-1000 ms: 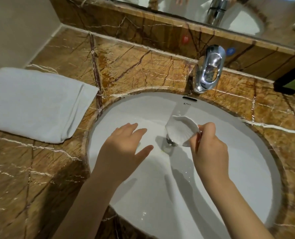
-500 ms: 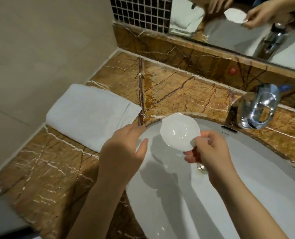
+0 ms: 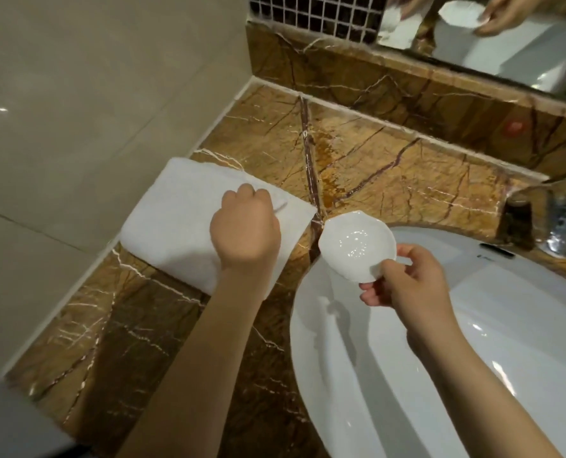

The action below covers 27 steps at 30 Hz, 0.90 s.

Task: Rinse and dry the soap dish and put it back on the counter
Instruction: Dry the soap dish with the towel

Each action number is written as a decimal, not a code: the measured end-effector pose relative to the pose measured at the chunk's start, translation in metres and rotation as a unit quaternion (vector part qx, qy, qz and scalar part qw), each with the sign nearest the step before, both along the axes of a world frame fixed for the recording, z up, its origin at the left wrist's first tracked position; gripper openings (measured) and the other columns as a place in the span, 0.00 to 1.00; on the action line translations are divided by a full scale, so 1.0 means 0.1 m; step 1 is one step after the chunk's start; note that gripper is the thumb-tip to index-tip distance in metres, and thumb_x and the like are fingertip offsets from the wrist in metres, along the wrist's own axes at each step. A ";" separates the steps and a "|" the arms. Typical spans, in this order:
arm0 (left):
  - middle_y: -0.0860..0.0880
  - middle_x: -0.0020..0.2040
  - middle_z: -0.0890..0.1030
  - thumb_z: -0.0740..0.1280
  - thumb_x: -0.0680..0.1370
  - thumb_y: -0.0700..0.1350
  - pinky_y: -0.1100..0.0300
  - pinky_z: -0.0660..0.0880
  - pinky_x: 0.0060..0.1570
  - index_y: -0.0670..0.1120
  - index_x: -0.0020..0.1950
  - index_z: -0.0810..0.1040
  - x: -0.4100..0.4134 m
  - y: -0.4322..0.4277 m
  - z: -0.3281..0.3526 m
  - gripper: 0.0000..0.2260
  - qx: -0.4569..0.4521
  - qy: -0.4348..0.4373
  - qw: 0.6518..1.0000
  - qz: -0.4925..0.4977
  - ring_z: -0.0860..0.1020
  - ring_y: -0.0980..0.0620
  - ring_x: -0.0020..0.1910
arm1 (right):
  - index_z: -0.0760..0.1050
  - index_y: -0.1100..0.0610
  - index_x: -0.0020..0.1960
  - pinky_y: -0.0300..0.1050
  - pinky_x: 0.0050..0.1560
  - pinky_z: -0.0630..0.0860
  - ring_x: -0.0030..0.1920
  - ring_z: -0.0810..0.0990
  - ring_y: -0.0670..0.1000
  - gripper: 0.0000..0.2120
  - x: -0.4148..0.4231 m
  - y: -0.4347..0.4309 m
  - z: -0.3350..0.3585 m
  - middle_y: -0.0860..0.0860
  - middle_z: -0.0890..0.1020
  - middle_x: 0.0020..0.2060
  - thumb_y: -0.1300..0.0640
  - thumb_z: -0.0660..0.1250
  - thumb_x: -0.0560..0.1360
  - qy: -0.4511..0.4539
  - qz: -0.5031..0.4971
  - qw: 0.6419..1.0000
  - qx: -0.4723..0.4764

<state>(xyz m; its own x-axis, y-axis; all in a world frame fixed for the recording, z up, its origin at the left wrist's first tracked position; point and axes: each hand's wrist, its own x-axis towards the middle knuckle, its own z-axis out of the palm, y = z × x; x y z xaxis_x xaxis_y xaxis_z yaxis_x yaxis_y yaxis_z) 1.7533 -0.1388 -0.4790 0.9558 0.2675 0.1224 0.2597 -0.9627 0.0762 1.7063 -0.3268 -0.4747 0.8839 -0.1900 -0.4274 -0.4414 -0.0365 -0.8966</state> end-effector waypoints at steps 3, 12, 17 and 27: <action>0.45 0.50 0.79 0.58 0.76 0.40 0.60 0.62 0.35 0.45 0.55 0.78 -0.01 0.08 0.03 0.12 -0.067 -0.044 0.997 0.001 0.75 0.46 0.49 | 0.68 0.59 0.55 0.40 0.22 0.75 0.20 0.76 0.48 0.12 0.04 0.10 -0.02 0.62 0.78 0.30 0.69 0.57 0.74 -0.002 -0.005 1.000 -0.007; 0.41 0.43 0.83 0.66 0.74 0.38 0.65 0.71 0.47 0.39 0.47 0.82 -0.27 0.11 0.37 0.06 -0.127 -0.202 0.930 -0.279 0.79 0.45 0.43 | 0.78 0.49 0.57 0.48 0.28 0.79 0.23 0.79 0.50 0.20 0.10 0.37 0.10 0.55 0.81 0.27 0.65 0.57 0.71 -0.098 0.125 0.977 -0.144; 0.40 0.50 0.83 0.77 0.66 0.40 0.47 0.81 0.45 0.39 0.52 0.81 -0.30 0.06 0.25 0.16 -0.054 -0.033 0.924 -0.377 0.82 0.41 0.49 | 0.77 0.44 0.54 0.46 0.31 0.78 0.24 0.79 0.45 0.18 0.12 0.44 0.12 0.49 0.80 0.27 0.61 0.56 0.72 -0.156 0.147 0.956 -0.202; 0.43 0.41 0.84 0.76 0.66 0.39 0.54 0.82 0.38 0.40 0.44 0.82 -0.39 -0.02 0.27 0.09 -0.099 -0.047 0.925 -0.365 0.82 0.46 0.39 | 0.76 0.35 0.47 0.51 0.32 0.79 0.25 0.79 0.47 0.22 0.08 0.43 0.10 0.57 0.78 0.26 0.61 0.55 0.71 -0.157 0.047 0.973 -0.165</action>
